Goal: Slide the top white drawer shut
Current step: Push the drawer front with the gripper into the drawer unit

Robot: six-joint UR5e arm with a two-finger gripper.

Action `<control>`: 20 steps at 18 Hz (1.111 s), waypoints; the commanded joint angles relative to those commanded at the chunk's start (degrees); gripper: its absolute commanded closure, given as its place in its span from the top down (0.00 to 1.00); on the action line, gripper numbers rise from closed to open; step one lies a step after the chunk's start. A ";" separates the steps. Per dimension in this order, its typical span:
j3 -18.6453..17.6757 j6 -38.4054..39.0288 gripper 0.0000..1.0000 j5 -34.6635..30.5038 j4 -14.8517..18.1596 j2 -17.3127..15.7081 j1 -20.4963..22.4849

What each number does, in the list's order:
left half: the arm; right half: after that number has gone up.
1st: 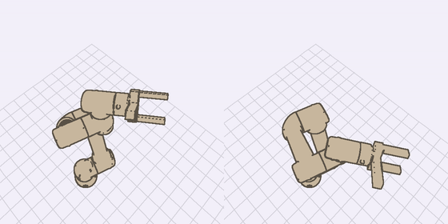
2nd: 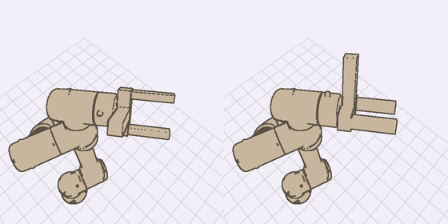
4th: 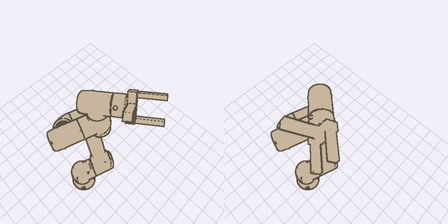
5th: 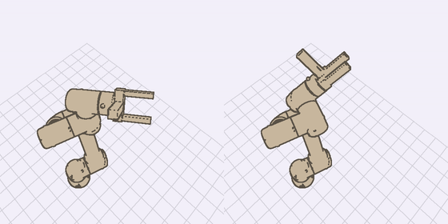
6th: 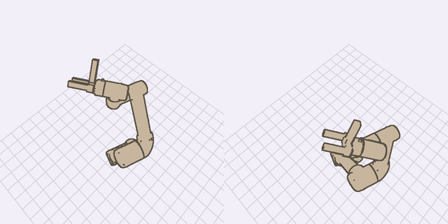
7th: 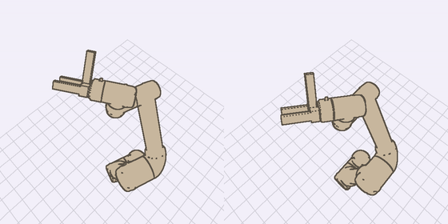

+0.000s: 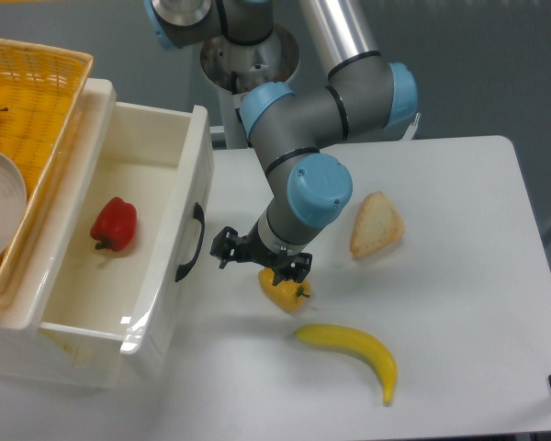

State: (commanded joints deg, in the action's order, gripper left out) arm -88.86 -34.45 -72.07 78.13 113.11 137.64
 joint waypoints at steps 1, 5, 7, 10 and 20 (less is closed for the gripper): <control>0.00 0.00 1.00 0.00 -0.09 0.09 -0.35; -0.09 0.00 1.00 0.26 -0.09 0.70 -0.79; 0.00 0.00 1.00 0.35 -0.09 0.70 -1.06; 0.00 -0.09 1.00 0.44 0.00 0.62 -1.14; 0.00 -0.09 1.00 2.28 0.09 0.00 -1.93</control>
State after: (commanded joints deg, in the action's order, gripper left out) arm -88.86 -34.54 -69.79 78.22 113.12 135.70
